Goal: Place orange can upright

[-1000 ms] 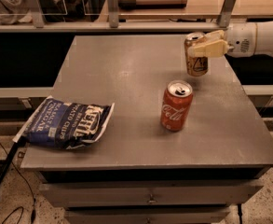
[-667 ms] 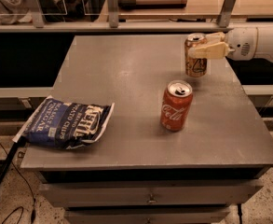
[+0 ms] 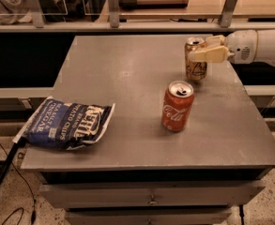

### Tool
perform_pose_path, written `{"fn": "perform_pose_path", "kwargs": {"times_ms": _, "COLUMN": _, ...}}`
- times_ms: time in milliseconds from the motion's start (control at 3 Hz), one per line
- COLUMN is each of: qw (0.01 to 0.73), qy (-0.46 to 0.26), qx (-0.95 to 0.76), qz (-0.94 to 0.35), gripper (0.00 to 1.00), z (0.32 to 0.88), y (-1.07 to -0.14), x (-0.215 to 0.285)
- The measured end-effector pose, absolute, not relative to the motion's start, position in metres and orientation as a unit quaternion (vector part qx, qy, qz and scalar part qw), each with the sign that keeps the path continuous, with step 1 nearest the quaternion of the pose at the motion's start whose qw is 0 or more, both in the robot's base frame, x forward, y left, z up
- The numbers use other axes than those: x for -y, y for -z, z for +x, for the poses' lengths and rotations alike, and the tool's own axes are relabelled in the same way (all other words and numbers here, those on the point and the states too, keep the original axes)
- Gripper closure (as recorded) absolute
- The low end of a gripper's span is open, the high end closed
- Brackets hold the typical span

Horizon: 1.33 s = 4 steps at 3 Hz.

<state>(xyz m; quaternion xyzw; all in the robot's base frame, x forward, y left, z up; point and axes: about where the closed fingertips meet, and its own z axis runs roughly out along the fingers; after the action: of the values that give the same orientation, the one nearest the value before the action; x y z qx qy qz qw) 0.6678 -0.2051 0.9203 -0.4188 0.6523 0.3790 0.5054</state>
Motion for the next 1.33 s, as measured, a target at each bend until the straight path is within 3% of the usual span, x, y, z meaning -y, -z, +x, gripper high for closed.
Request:
{"fn": "perform_pose_path", "kwargs": {"times_ms": 333, "qw": 0.514, "qy": -0.378, "qx": -0.646, "qz": -0.418, "gripper": 0.82, "z": 0.6657, "y": -0.9179, "x": 0.2031}}
{"fn": "perform_pose_path", "kwargs": {"times_ms": 1333, "qw": 0.535, "qy": -0.388, "qx": -0.627, "qz": -0.412, "gripper": 0.12, "z": 0.6606, "y": -0.9148, "x": 0.1983}}
